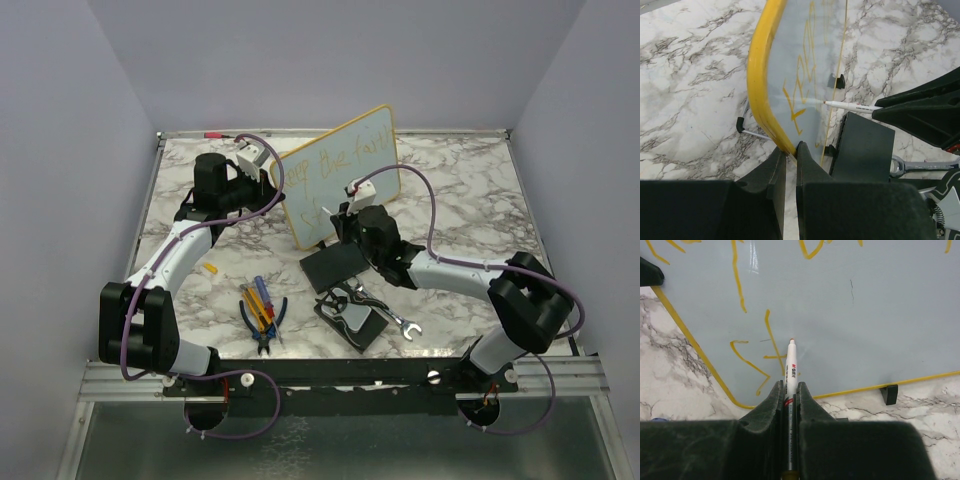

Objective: Write a sentence on the whiteboard

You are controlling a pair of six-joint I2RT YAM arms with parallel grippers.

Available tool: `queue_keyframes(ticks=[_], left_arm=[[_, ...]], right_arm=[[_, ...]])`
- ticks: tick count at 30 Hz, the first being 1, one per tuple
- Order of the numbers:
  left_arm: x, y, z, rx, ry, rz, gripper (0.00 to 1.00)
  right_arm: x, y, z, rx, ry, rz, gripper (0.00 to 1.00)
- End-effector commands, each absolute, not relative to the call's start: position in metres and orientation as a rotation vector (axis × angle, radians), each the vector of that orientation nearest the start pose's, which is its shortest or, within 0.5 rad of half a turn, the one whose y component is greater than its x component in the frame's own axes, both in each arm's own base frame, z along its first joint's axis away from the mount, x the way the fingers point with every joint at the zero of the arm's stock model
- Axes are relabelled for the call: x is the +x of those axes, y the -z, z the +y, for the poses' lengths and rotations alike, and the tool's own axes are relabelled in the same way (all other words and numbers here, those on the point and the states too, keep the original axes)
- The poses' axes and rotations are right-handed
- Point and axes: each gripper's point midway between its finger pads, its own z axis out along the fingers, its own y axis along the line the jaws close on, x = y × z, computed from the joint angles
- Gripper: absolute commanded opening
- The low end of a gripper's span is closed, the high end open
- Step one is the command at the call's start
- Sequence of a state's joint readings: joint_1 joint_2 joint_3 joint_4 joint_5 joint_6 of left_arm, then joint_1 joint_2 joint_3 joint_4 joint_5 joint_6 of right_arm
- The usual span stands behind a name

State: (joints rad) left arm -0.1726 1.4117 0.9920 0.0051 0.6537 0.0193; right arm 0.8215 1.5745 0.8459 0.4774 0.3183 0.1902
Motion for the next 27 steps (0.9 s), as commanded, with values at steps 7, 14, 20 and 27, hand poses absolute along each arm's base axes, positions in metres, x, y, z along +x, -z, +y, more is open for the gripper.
queue_keyframes(ticks=[7,14,20,27], left_arm=[[0.354,-0.164,-0.18,0.65,0.806,2.022,0.0],[0.354,-0.164,-0.18,0.651,0.806,2.021,0.0],[0.353,-0.164,-0.18,0.65,0.804,2.022,0.0],[0.354,-0.164,-0.18,0.649,0.804,2.022,0.0]], right_arm=[[0.367,-0.16,0.31,-0.308,-0.378,1.796,0.01],[0.367,-0.154,0.305,-0.301,-0.36,1.812,0.01],[0.368,-0.144,0.301,-0.283,-0.348,1.836,0.01],[0.368,-0.138,0.298,-0.275,-0.344,1.852,0.01]])
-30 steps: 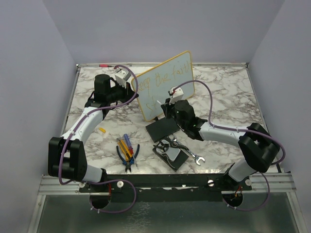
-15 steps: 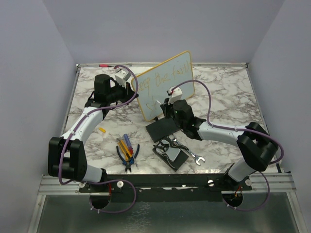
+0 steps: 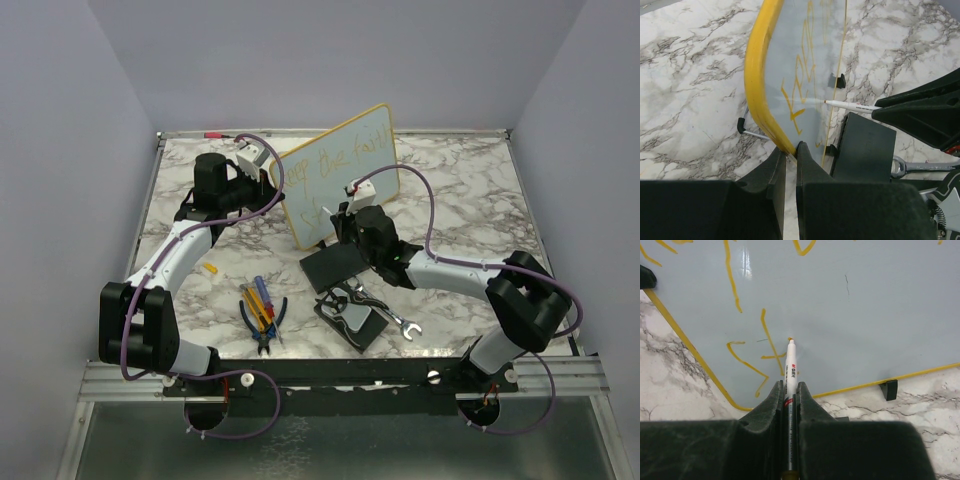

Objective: Write a sentence on the whiteboard

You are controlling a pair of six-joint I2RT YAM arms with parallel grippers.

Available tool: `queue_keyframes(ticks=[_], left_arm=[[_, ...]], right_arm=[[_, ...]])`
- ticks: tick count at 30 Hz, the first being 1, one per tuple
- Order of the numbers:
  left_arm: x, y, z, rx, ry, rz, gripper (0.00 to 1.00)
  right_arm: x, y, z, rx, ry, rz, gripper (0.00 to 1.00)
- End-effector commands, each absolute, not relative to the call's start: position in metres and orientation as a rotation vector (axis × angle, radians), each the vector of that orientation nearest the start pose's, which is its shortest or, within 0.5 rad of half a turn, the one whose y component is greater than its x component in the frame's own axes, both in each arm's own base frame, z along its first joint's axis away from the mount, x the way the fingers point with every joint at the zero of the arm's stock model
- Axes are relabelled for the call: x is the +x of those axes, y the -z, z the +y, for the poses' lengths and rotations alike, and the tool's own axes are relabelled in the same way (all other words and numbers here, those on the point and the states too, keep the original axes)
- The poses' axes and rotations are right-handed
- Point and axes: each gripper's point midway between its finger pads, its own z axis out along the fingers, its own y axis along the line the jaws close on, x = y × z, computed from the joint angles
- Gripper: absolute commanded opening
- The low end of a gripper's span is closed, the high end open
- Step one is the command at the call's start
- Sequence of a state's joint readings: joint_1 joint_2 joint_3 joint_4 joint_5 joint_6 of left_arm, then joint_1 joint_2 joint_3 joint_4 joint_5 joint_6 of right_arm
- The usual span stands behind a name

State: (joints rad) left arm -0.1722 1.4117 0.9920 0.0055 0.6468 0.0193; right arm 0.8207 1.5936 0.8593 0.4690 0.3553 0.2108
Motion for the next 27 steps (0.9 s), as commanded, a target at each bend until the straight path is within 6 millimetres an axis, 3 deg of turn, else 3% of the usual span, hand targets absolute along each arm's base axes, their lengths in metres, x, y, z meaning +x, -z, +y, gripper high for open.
queue_keyframes(ticks=[1,15,27], left_arm=[[0.353,-0.164,-0.18,0.65,0.804,2.022,0.0],[0.354,-0.164,-0.18,0.651,0.805,2.02,0.0],[0.353,-0.164,-0.18,0.649,0.803,2.021,0.0]], right_arm=[[0.368,-0.137,0.299,-0.279,-0.349,1.854,0.01],[0.355,-0.113,0.294,-0.269,-0.374,1.915,0.01],[0.362,-0.127,0.302,-0.29,-0.383,1.873,0.01]])
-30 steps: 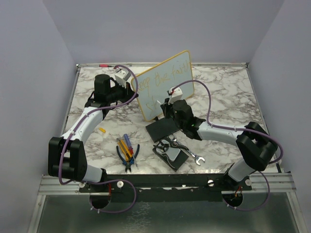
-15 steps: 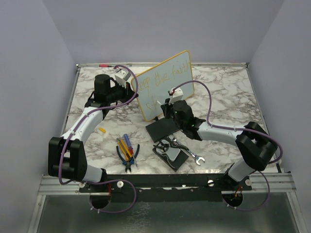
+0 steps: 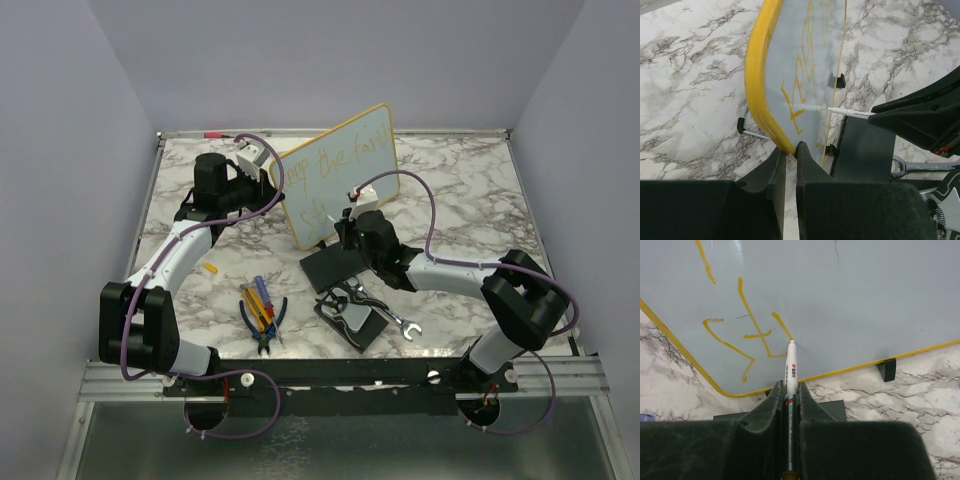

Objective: Write a sentence on the whiteboard

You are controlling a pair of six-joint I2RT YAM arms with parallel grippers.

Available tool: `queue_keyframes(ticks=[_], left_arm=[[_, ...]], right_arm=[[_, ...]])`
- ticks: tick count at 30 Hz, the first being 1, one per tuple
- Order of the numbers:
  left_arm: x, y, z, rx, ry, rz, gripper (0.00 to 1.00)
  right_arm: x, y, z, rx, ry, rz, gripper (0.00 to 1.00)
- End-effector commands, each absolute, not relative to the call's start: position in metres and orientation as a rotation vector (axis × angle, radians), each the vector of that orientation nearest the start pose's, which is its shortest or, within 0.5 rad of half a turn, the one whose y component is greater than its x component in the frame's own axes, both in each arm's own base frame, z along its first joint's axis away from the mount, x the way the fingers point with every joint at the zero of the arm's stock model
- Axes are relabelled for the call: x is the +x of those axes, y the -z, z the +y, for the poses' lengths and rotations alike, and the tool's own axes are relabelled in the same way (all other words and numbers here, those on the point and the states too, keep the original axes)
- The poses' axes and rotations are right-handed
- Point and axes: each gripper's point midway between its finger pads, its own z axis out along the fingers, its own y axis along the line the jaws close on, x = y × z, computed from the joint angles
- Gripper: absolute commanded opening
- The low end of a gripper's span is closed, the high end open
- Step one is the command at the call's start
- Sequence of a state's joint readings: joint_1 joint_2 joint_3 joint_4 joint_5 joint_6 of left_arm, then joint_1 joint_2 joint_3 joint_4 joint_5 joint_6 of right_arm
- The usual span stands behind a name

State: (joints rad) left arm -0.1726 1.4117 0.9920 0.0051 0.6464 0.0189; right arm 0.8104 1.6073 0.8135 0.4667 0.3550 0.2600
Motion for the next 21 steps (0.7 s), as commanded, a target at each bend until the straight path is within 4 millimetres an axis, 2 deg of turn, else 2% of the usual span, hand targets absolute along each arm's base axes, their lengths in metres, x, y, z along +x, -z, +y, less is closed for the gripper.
queue_keyframes(ticks=[1,9,21], left_arm=[[0.353,-0.164,-0.18,0.651,0.803,2.02,0.0],[0.353,-0.164,-0.18,0.65,0.803,2.02,0.0],[0.353,-0.165,-0.18,0.65,0.803,2.019,0.0]], right_arm=[[0.363,-0.131,0.303,-0.289,-0.386,1.864,0.01],[0.371,-0.161,0.306,-0.285,-0.388,1.796,0.01],[0.372,-0.173,0.304,-0.277,-0.381,1.767,0.01]])
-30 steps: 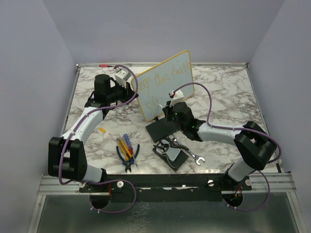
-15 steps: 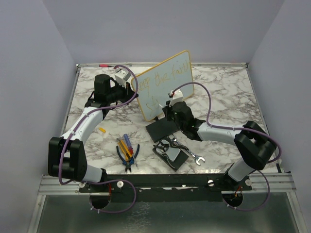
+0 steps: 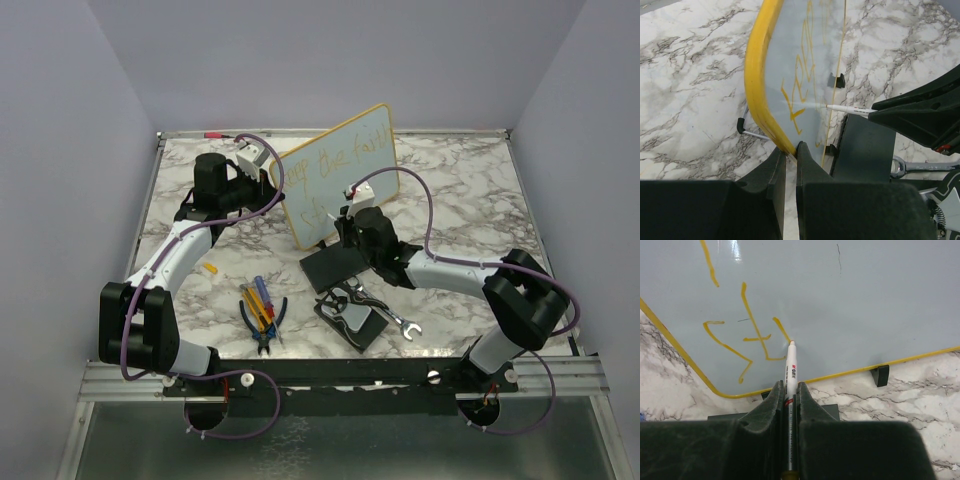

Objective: Write a sentence on the whiteboard

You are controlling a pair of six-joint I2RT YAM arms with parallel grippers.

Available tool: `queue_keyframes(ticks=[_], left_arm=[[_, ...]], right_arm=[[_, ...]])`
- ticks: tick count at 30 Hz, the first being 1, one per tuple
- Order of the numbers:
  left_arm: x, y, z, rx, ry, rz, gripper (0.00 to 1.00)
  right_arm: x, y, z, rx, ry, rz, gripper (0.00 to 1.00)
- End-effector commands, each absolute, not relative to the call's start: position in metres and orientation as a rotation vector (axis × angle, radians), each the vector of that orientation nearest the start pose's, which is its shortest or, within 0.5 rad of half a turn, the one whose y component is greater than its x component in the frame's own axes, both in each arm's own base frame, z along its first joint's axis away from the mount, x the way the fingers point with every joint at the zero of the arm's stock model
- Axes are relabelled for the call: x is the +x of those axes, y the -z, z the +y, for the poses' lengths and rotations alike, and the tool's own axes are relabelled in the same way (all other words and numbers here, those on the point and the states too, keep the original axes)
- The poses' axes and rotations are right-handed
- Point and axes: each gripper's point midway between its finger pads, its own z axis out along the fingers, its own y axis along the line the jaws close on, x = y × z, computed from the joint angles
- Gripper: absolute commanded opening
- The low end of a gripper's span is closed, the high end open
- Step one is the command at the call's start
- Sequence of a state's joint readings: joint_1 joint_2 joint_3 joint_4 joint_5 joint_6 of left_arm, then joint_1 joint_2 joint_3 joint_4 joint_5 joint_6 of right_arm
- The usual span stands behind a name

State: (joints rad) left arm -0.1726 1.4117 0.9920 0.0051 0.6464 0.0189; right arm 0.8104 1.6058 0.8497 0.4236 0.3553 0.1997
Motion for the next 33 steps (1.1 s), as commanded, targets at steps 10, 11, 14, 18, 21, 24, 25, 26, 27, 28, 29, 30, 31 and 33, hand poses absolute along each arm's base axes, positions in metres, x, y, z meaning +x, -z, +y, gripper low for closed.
queue_keyframes(ticks=[10,11,14,18,21,24,25,26,27,28,29,30,31,33], left_arm=[[0.353,-0.164,-0.18,0.649,0.804,2.021,0.0],[0.353,-0.165,-0.18,0.65,0.805,2.02,0.0],[0.353,-0.164,-0.18,0.651,0.805,2.021,0.0],[0.353,-0.165,-0.18,0.651,0.805,2.019,0.0],[0.353,-0.164,-0.18,0.652,0.805,2.02,0.0],[0.353,-0.165,-0.18,0.652,0.805,2.018,0.0],[0.354,-0.165,-0.18,0.652,0.804,2.018,0.0],[0.354,-0.165,-0.18,0.651,0.805,2.019,0.0],[0.354,-0.164,-0.18,0.652,0.805,2.02,0.0],[0.354,-0.164,-0.18,0.651,0.805,2.02,0.0],[0.354,-0.165,-0.18,0.651,0.805,2.02,0.0],[0.354,-0.164,-0.18,0.65,0.804,2.021,0.0],[0.353,-0.164,-0.18,0.65,0.805,2.022,0.0],[0.354,-0.164,-0.18,0.651,0.805,2.02,0.0]], right_arm=[[0.372,-0.185,0.302,-0.264,-0.395,1.739,0.01],[0.372,-0.186,0.302,-0.262,-0.393,1.738,0.01],[0.375,-0.184,0.298,-0.25,-0.379,1.742,0.01],[0.381,-0.176,0.29,-0.226,-0.357,1.762,0.01],[0.384,-0.172,0.286,-0.213,-0.351,1.771,0.01],[0.384,-0.17,0.286,-0.22,-0.358,1.777,0.01],[0.384,-0.171,0.287,-0.226,-0.367,1.774,0.01],[0.382,-0.171,0.288,-0.235,-0.374,1.773,0.01],[0.381,-0.173,0.289,-0.24,-0.385,1.765,0.01],[0.379,-0.175,0.289,-0.245,-0.394,1.757,0.01],[0.378,-0.177,0.288,-0.247,-0.397,1.747,0.01],[0.376,-0.18,0.286,-0.247,-0.398,1.74,0.01],[0.375,-0.183,0.284,-0.243,-0.397,1.734,0.01],[0.372,-0.187,0.279,-0.229,-0.392,1.726,0.01]])
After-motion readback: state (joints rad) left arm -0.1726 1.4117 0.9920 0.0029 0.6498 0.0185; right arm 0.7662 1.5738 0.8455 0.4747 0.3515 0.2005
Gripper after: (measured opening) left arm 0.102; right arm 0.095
